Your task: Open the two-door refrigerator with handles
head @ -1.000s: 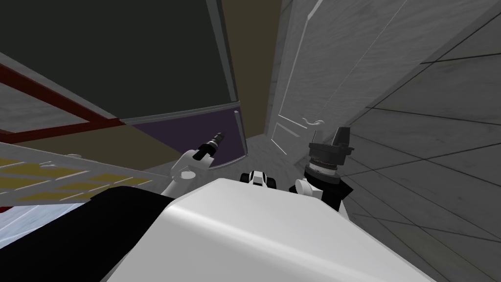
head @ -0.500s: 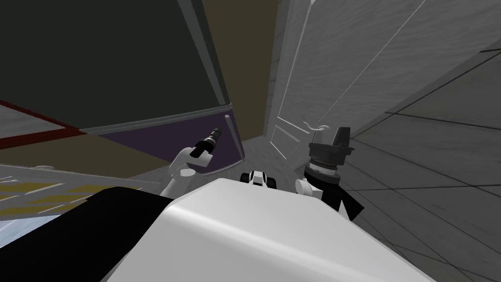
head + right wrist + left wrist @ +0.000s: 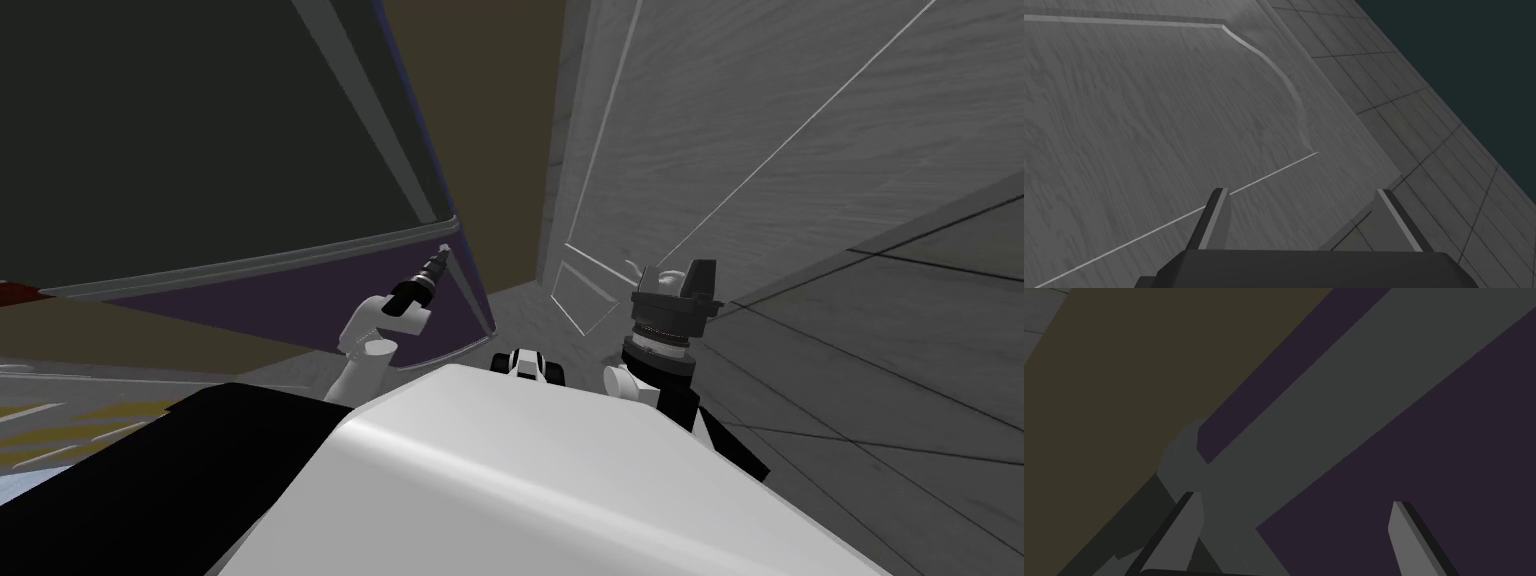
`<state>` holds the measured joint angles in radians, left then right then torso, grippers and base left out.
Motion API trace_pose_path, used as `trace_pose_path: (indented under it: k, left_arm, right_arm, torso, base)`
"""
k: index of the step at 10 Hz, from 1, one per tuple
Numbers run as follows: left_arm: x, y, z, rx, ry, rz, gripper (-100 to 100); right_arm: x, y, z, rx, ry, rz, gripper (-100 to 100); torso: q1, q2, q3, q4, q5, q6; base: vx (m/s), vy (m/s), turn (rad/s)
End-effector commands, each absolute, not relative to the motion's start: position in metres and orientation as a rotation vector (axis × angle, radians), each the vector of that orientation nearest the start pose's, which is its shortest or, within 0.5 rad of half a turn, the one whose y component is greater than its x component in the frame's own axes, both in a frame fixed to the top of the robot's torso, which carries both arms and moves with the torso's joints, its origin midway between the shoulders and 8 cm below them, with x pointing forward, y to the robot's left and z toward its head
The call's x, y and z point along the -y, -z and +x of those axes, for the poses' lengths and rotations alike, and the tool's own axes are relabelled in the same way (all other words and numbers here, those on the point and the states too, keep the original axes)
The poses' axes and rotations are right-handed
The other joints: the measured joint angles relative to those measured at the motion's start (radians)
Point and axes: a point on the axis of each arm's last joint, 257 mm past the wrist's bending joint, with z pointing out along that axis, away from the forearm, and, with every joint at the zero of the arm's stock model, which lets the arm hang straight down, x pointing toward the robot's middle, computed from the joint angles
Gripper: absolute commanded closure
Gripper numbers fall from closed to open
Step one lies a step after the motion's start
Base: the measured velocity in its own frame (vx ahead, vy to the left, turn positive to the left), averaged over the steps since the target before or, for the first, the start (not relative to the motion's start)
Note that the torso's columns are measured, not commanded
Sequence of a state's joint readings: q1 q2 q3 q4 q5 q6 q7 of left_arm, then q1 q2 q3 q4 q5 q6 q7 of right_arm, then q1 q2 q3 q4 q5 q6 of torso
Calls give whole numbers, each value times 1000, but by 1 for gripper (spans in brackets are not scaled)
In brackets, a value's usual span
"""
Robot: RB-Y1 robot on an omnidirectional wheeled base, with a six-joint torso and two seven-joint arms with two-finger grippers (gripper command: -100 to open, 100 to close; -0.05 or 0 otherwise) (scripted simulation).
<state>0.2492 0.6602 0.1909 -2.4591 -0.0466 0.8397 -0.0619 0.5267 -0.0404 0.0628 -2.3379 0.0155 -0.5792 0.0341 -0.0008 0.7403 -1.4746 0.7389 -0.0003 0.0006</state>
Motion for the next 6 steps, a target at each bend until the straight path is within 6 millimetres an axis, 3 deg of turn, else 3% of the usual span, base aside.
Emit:
trace_pose_path:
  k: [1,3,4,5,6]
  left_arm:
    - [-391,26,435,-1424,416,-797,-100]
    - [-391,22,433,-1421,414,-796,-100]
    - [-391,22,433,-1421,412,-797,100]
    - [-369,20,433,-1448,457,-751,100]
    - [-369,20,433,-1448,457,-751,100]
  right_arm:
    - [251,-54,319,-582,-1344,526,0]
    - [251,-54,319,-583,-1343,526,0]
    - [251,-54,319,-583,-1343,526,0]
    - [251,-54,319,-582,-1344,526,0]
    - [251,-54,319,-582,-1344,526,0]
  torso:
    - [0,-7,-5,-2,0,1]
    - [7,-3,-1,-1,2,-1]
    - [4,0,0,0,2,0]
    - [1,2,1,1,0,0]
    - [1,9,6,0,2,4]
  base:
    - [95,-43,3]
    - [103,26,-11]
    - [11,4,13]
    - [-219,68,-87]
    - [-330,82,-105]
